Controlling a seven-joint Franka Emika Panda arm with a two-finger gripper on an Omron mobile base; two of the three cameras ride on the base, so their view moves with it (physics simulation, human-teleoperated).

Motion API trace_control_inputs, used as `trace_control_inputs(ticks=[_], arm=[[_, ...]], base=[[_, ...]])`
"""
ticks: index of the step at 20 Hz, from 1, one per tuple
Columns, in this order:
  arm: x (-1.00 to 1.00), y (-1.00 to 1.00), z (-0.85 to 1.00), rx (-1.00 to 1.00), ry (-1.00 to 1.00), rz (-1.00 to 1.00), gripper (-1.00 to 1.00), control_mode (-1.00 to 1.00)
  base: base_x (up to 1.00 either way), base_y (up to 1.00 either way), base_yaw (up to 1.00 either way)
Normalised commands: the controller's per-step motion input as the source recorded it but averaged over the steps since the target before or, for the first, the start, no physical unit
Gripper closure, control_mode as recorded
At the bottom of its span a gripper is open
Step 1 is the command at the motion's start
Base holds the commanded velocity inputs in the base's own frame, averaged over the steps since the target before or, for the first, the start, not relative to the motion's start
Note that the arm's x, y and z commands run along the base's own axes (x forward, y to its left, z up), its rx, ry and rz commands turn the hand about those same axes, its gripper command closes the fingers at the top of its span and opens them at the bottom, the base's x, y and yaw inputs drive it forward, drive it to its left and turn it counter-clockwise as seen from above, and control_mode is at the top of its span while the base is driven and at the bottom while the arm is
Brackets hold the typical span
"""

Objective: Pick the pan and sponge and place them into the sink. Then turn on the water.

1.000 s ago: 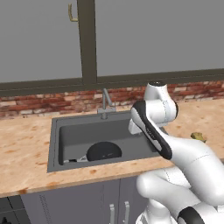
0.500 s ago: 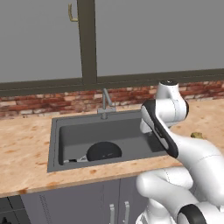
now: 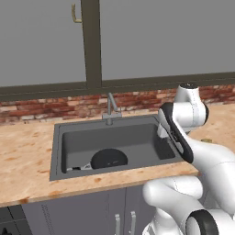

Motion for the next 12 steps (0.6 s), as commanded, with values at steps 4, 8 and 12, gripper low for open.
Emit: trace_control_inputs(ticks=[4, 8, 12], arm=[[-0.01, -0.33, 0.04, -0.01, 0.00, -0.10, -1.00, -1.00], [0.00, -0.33, 0.03, 0.00, 0.01, -0.09, -1.00, -1.00], [0.00, -0.31, 0.05, 0.00, 0.04, -0.08, -1.00, -1.00]], base=[[0.00, 0.00, 0.00], [0.00, 0.00, 0.00], [0.00, 0.00, 0.00]])
